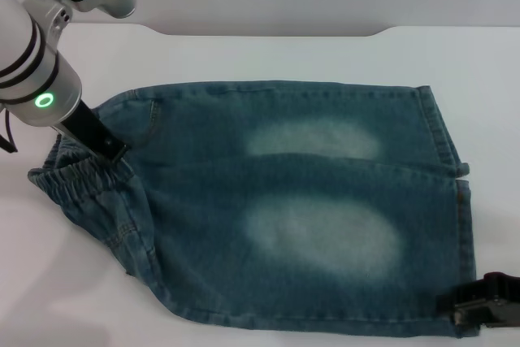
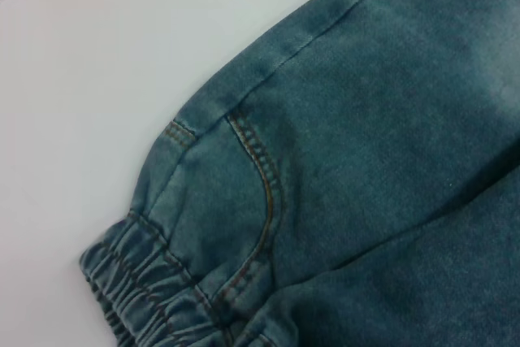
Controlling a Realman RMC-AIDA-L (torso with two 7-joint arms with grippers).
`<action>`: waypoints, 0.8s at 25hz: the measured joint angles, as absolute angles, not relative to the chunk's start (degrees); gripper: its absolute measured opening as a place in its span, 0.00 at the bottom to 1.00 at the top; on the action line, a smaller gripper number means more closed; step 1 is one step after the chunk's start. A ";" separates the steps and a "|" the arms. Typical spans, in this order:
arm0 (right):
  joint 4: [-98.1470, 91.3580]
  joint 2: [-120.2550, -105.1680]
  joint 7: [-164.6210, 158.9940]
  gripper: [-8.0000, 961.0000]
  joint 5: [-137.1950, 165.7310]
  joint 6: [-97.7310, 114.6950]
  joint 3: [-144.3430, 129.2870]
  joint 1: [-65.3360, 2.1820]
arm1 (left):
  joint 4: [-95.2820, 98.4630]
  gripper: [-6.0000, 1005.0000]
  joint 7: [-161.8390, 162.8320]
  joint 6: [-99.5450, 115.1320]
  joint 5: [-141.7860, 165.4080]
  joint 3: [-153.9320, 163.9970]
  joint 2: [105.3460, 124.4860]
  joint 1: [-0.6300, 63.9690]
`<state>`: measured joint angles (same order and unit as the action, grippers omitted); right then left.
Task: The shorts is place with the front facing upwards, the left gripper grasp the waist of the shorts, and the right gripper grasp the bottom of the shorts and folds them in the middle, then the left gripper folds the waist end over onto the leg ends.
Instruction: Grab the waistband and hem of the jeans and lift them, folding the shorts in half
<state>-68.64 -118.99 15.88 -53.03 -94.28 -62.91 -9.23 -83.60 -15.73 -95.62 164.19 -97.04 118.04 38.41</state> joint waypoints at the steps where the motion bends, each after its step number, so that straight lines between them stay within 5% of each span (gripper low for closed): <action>1: -68.62 -118.96 16.10 0.65 -53.06 -94.27 -62.80 -9.23 | -83.68 0.04 -15.74 -95.62 164.18 -97.03 118.04 38.41; 2: -68.62 -118.91 16.28 0.65 -53.07 -94.23 -62.75 -9.23 | -83.66 0.04 -15.76 -95.60 164.17 -97.03 118.04 38.41; 4: -68.67 -118.95 16.63 0.40 -53.25 -94.29 -62.90 -9.26 | -83.64 0.04 -15.78 -95.55 164.15 -97.03 118.04 38.41; 10: -68.84 -118.96 16.86 0.18 -53.97 -94.43 -63.02 -9.66 | -83.58 0.04 -15.82 -95.22 163.92 -96.98 118.04 38.41; 20: -69.06 -118.80 17.01 0.01 -55.14 -94.38 -62.26 -10.00 | -83.11 0.04 -15.82 -94.87 163.74 -97.03 117.96 38.41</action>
